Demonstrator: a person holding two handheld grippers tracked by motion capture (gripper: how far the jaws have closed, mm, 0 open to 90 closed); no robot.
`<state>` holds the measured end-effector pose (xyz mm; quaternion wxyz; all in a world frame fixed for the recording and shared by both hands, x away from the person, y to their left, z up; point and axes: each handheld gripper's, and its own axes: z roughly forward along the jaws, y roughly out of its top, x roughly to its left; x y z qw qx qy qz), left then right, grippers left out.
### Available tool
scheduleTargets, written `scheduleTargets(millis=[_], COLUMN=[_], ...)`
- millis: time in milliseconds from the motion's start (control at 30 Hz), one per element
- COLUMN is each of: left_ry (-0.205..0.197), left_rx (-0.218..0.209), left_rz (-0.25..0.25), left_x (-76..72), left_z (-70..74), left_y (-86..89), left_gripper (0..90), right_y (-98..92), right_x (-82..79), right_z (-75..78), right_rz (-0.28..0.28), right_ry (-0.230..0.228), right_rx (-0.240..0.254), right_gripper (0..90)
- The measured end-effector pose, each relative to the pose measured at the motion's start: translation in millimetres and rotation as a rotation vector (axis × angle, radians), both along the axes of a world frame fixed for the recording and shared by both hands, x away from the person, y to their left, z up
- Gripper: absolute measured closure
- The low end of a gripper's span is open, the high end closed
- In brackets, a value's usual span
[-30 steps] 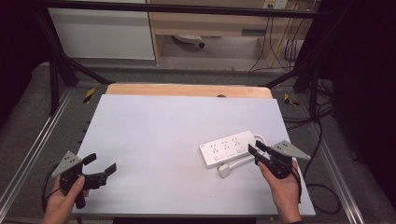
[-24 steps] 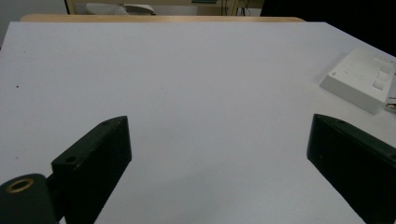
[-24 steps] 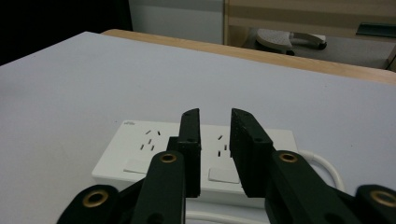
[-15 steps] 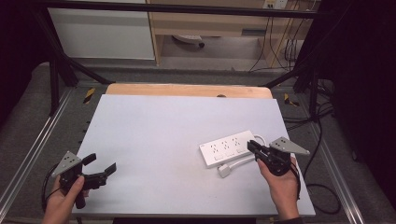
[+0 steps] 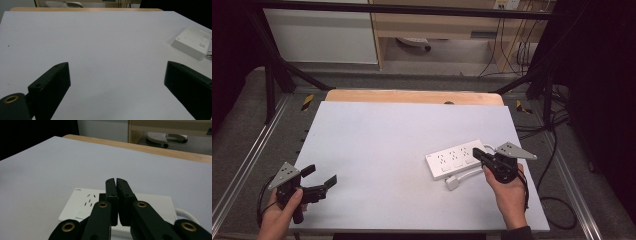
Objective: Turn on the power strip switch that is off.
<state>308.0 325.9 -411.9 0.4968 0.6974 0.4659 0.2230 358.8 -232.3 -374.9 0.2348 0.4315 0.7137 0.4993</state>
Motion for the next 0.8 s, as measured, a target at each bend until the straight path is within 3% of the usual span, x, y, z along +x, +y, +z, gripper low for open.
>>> scheduleTargets(millis=[800], left_ry=[0.0], left_rx=[0.0], left_rz=[0.003], left_x=[0.1], left_z=[-0.1], left_y=[0.4], left_gripper=[7.0], right_y=[16.8], right_x=[14.5], right_z=[-5.6], right_rz=[0.026], right_ry=[0.03], right_rx=[-0.039], right_gripper=[90.0])
